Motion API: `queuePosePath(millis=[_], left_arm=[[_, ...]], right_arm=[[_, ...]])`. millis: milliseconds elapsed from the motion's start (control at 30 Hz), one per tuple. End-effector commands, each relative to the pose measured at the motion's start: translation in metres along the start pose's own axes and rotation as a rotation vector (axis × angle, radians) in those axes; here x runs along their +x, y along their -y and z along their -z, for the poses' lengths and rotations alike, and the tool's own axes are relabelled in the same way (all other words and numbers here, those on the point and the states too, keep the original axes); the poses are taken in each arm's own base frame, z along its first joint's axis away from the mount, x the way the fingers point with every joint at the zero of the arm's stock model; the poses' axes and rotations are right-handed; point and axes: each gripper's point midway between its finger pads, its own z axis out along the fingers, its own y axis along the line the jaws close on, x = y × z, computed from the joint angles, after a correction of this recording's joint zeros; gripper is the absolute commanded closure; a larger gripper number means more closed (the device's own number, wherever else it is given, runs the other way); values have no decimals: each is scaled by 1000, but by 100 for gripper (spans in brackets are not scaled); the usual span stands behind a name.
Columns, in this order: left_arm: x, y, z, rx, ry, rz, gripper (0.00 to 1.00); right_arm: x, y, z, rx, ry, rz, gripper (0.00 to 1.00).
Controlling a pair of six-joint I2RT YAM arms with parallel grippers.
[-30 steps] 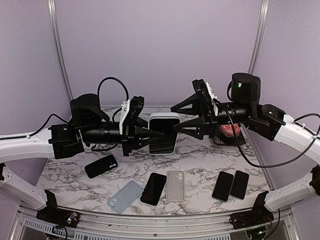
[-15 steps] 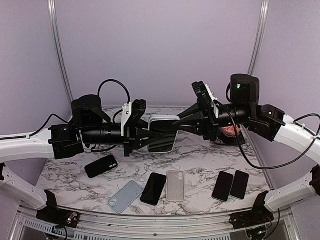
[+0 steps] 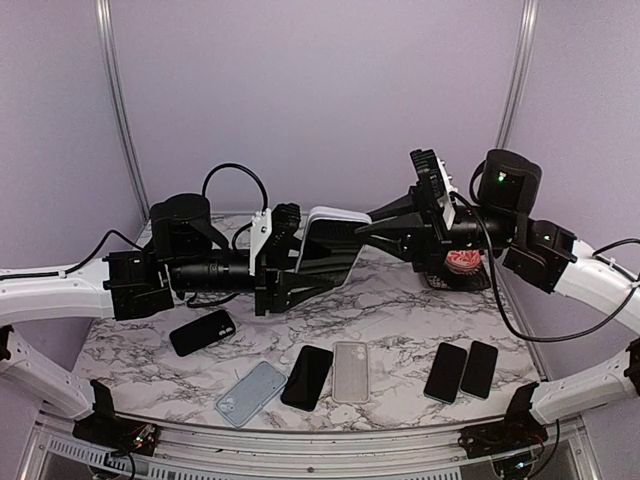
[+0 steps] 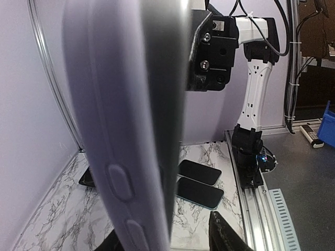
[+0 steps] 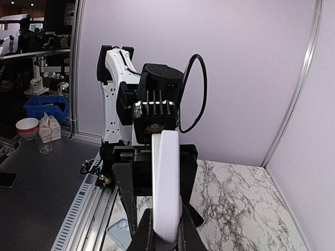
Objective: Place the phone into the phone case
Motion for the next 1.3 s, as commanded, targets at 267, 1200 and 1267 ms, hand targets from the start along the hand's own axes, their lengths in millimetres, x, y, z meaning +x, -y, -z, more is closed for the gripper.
queuePosePath(millis=[267,1200,1267], left_arm=[[-9,-3,4,-52,44,-58,100],[62,-34,10,-248,-332,-242,100],[62,-34,10,-247,-331,-242,100]], right_arm=[[-22,-5,13,-4,69,113,100],[59,7,-34,-39,-310,245,52],[65,4,-35,-65,-336,242,65]])
